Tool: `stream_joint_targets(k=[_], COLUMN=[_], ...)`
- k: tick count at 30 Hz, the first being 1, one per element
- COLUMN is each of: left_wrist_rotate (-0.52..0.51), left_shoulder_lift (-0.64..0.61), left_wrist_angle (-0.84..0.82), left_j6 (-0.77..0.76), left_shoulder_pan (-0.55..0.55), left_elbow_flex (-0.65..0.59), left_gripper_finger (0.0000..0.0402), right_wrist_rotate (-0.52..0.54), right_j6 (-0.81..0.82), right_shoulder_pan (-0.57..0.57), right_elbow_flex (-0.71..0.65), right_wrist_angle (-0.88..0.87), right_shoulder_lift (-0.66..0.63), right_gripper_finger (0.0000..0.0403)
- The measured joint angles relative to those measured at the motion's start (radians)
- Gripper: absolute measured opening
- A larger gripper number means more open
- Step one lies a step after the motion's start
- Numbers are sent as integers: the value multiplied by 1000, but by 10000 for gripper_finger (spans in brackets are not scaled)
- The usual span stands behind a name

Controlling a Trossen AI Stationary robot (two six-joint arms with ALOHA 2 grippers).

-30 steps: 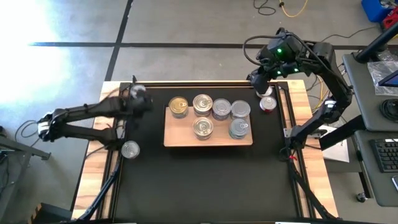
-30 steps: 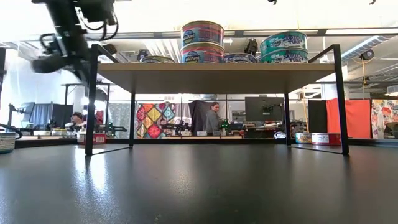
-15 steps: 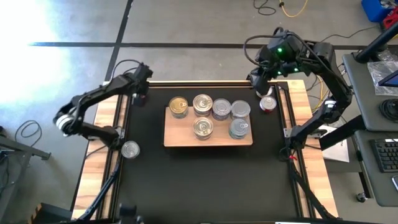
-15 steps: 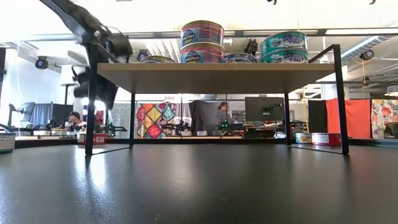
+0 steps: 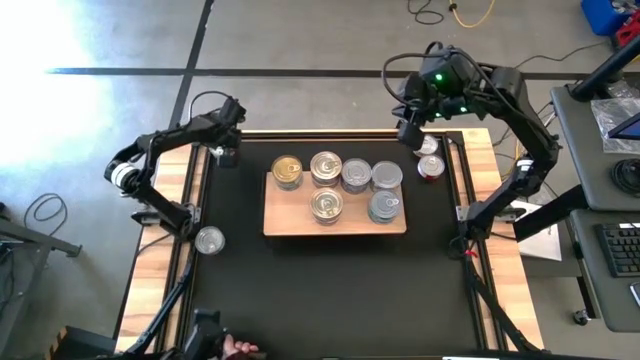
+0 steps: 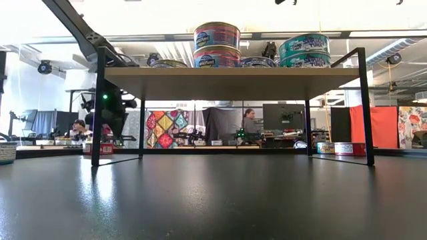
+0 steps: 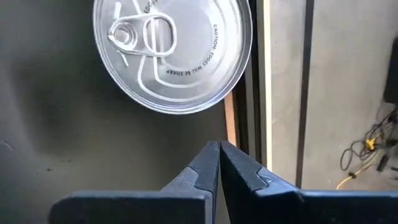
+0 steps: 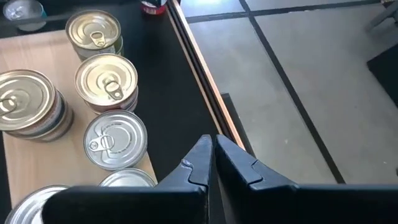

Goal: Stack canned seafood by type on shelf
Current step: Put the red tuna can on the shelf

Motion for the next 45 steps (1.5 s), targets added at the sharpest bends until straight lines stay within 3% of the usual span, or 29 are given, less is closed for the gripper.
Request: stream_joint_targets(k=[11,25,37,42,45], left_wrist_rotate=[-149,-16,5,1,11], left_shoulder_lift=[-7,90,1,-21,-44], left_wrist_angle=[-20,-82,-438,-639,-679], left_j6=[103,78,1,-56,-125], left_shoulder_pan=[70,94,1,-93,-168], left_elbow_flex=[0,5,-6,-11,-24], left_gripper_finger=[1,1,1,1,1], right_wrist_rotate=[0,0,0,-1,-1], right_j6=[-71,-139,-143,-143,-151], right_shoulder_pan=[0,0,0,0,0], right_elbow_flex=[-5,-5,-5,-5,-5], right_wrist_angle=[14,76,88,112,116], right_shoulder_lift=[104,121,55,55,55], right_gripper_finger=[13,13,13,13,13])
